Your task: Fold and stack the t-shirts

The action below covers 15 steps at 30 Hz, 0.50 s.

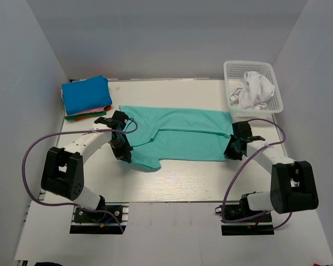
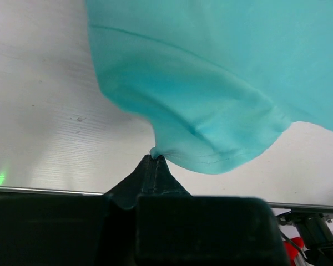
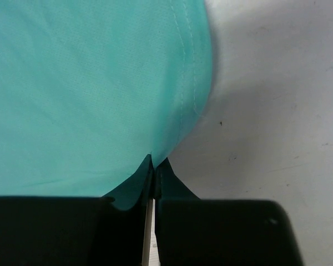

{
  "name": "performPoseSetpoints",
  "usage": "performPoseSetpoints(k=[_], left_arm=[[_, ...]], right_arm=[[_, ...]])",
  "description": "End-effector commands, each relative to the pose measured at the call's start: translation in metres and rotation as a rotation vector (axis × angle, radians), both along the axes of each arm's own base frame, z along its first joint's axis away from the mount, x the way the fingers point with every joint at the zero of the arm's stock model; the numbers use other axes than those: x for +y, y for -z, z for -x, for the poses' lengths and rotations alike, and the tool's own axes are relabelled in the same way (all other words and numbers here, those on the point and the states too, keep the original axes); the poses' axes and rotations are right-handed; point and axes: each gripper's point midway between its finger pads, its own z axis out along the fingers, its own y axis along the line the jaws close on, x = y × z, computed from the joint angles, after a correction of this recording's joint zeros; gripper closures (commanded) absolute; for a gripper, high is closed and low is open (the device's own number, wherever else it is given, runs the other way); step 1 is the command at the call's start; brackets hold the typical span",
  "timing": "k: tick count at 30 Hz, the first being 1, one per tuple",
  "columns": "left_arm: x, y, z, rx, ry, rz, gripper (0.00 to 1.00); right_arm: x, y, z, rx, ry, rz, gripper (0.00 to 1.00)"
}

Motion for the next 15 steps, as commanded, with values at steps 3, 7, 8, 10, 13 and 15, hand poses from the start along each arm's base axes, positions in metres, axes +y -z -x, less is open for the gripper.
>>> performPoseSetpoints(k=[3,7,8,10,13,15], left_arm=[[-0.004,-0.035,-0.038,-0.110,0.022,-0.019,1.00],[-0.009,-0.053,-0.070,-0.178,0.009,0.009,1.00],[-0.010,-0.056,-0.076,-0.195,0.019,0.012,1.00],[-0.011,-0.063,-0.096,-0.230,0.012,-0.007,1.00],[-0.016,-0.080,-0.131,-0.298,0.011,-0.022,1.00],[-0.015,-0.085,-0.155,-0.321,-0.007,-0.046,1.00]], right_arm=[[0.000,-0.028,-0.022,-0.088,-0.033,0.007,1.00],[0.002,-0.047,-0.039,-0.094,-0.066,0.022,1.00],[0.004,-0.050,-0.044,-0.095,-0.072,0.020,1.00],[0.004,-0.059,-0.053,-0.115,-0.082,0.024,1.00],[0.002,-0.064,-0.068,-0.094,-0.080,0.052,1.00],[0.000,-0.072,-0.078,-0.107,-0.076,0.067,1.00]])
